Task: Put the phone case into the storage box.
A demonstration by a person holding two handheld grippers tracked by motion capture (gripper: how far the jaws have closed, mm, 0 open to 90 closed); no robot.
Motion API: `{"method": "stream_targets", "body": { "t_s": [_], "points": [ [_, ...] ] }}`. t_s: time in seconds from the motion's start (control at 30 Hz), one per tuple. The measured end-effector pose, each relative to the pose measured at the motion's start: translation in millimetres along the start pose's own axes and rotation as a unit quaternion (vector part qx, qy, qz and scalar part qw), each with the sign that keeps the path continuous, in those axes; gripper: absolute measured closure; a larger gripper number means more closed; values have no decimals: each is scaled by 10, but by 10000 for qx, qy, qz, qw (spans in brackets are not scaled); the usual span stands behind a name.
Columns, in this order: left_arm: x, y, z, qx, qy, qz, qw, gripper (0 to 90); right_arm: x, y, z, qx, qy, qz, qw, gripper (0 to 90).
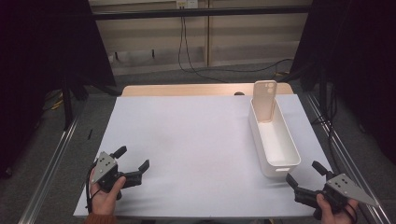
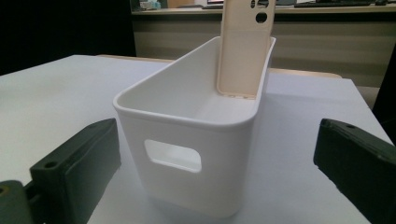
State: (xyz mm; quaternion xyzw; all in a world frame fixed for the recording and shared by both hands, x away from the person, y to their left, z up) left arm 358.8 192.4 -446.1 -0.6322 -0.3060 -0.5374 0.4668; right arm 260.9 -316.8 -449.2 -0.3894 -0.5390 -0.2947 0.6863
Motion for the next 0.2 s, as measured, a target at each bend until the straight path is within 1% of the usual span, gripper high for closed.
{"method": "stream_targets", "body": {
  "t_s": [0.07,0.13,0.2],
  "points": [
    [1,4,-7,7,-16,-5,10000,22,-11,17,-16,39,56,27,10000,1],
    [1,8,-8,-10,22,1,10000,22,-30,29,-28,45,56,54,10000,2],
    [1,10,-8,-15,48,8,10000,22,-25,30,-30,35,63,18,10000,1]
  ]
}}
Point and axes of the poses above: each handheld gripper's, and its own axes: y roughly forward along the jaws, x roughly out of its top, z roughly to its left, the point moved 7 cm from there along y, roughly forward along the jaws, and after that the axes turned 14 degrees about x, right-handed, at the moved point
